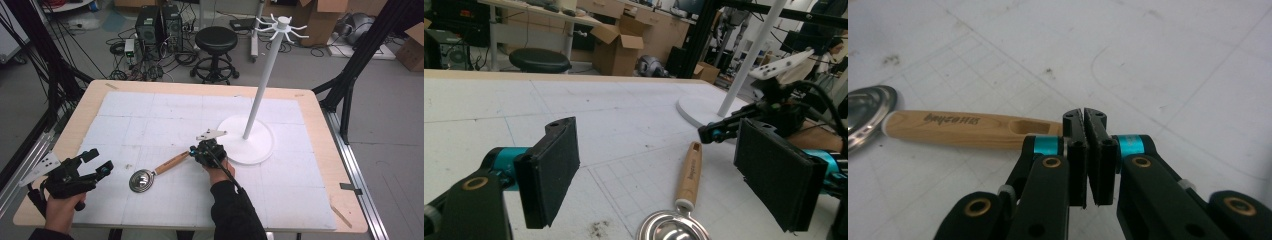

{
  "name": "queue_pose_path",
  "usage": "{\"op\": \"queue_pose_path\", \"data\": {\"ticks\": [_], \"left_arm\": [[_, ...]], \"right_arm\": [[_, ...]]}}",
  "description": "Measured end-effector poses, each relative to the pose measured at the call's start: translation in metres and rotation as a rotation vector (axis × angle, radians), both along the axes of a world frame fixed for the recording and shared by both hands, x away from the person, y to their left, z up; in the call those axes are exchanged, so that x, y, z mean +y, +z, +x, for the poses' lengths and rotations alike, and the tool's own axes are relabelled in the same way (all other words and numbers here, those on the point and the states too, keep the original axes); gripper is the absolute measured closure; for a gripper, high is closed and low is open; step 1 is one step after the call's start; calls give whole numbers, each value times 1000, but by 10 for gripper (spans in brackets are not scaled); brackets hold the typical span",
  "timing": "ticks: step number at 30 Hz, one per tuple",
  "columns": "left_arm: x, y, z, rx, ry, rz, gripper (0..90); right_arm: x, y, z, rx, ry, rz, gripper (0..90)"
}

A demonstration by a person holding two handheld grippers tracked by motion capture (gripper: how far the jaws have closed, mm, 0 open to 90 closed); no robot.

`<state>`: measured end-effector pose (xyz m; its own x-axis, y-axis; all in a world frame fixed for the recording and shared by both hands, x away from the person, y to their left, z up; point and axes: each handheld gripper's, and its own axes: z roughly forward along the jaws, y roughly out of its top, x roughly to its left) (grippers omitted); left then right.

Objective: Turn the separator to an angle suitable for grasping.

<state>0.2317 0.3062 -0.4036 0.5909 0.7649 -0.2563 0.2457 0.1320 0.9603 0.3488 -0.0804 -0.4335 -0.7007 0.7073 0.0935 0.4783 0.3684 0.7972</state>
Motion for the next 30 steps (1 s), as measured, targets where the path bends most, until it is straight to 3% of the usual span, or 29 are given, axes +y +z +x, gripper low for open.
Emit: {"op": "queue_pose_path", "data": {"ticks": [4,8,13,17,20,22,26,30], "left_arm": [[-2,0,0,2,-2,6,187],[-4,0,0,5,-11,15,188],[-7,-1,1,17,-37,17,217],[-11,-1,2,16,-50,34,210],[-14,-1,3,17,-51,38,196],[-15,0,4,15,-57,38,178],[-18,0,6,4,-73,45,170],[-21,0,9,-3,-82,57,170]], "right_arm": [[-23,13,-12,-53,-25,23,828],[-57,28,-28,-108,-67,47,785],[-110,47,-58,-154,-146,92,528],[-154,53,-85,-198,-226,144,340],[-178,53,-104,-240,-289,123,223],[-191,50,-114,-250,-314,111,201],[-210,45,-132,-257,-313,129,194],[-221,46,-139,-263,-329,150,183]]}}
